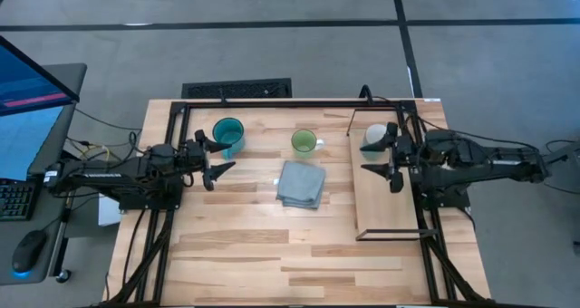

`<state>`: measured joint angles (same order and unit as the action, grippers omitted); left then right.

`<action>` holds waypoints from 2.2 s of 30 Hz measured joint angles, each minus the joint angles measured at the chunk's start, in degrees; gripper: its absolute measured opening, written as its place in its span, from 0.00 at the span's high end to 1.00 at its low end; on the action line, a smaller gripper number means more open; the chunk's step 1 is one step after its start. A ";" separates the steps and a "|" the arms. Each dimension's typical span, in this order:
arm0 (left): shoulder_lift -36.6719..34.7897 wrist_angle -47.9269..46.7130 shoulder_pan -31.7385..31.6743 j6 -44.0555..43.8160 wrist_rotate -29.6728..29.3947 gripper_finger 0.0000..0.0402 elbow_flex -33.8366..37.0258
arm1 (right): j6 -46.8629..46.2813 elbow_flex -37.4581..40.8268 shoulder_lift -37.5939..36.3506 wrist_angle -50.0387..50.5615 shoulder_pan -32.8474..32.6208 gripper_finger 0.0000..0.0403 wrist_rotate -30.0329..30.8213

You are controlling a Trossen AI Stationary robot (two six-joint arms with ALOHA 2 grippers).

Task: Stack small to large cups/mugs on shelf
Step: Put the green mug on the shelf

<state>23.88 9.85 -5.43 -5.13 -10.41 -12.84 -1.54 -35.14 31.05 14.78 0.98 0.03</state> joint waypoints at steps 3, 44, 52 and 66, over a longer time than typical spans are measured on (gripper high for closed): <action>0.00 -0.02 0.00 -0.04 0.00 0.30 -0.02 | -0.57 -8.05 7.24 7.58 1.74 0.34 0.04; 0.09 -5.18 0.00 5.10 -1.22 0.30 0.00 | 12.11 -39.95 53.03 16.61 16.97 0.34 1.97; 0.09 -5.36 -0.02 6.02 -1.20 0.30 0.00 | 12.11 -39.91 56.57 15.61 19.87 0.34 1.97; 0.09 -7.87 -0.02 6.04 -2.34 0.30 0.00 | 9.84 -39.91 63.86 16.84 22.85 0.34 1.30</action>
<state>23.97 1.98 -5.45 0.91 -12.75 -12.84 8.30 -75.05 94.91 31.61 23.83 1.33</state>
